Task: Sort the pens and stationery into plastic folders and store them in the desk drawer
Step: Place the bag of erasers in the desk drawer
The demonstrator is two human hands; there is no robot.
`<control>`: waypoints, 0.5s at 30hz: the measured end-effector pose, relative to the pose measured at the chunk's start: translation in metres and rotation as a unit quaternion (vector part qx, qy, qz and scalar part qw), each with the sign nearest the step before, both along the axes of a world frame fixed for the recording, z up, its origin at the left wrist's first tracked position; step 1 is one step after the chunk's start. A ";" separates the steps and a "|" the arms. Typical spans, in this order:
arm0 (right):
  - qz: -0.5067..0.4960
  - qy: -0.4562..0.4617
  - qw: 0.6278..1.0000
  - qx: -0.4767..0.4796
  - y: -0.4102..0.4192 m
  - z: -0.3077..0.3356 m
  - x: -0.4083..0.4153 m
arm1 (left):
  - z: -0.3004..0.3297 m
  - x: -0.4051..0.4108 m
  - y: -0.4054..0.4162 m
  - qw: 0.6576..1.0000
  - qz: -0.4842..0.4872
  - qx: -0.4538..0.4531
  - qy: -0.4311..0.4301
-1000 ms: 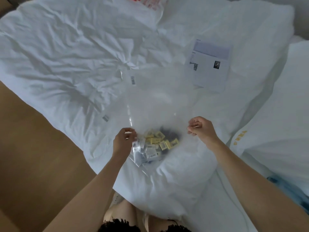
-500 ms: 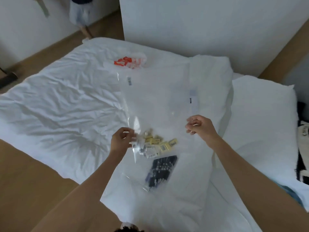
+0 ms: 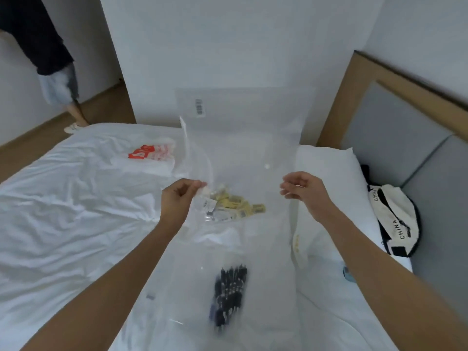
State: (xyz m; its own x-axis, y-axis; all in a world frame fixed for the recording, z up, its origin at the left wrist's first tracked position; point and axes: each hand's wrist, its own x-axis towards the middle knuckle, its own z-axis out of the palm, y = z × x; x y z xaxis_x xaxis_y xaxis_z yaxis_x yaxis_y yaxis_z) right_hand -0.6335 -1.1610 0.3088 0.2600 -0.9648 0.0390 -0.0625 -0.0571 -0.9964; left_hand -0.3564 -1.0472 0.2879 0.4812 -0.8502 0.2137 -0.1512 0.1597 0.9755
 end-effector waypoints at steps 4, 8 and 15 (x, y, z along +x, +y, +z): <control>-0.038 -0.015 0.999 -0.003 0.012 0.010 -0.018 | 0.018 -0.020 -0.012 0.999 -0.019 -0.023 0.015; -0.067 -0.098 0.992 -0.048 0.015 0.037 -0.035 | 0.056 -0.033 -0.024 0.995 -0.021 -0.093 0.016; -0.114 -0.051 0.992 -0.028 0.018 0.019 -0.027 | 0.049 -0.030 -0.044 0.999 -0.036 -0.008 -0.002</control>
State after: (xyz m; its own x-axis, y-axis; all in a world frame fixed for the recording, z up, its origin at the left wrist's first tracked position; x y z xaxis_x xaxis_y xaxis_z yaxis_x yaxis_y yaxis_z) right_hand -0.6608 -1.1428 0.3282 0.0263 -0.9937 0.1091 0.0212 -0.1085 -0.9939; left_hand -0.3866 -1.0916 0.3365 0.4183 -0.8791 0.2285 -0.1421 0.1852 0.9724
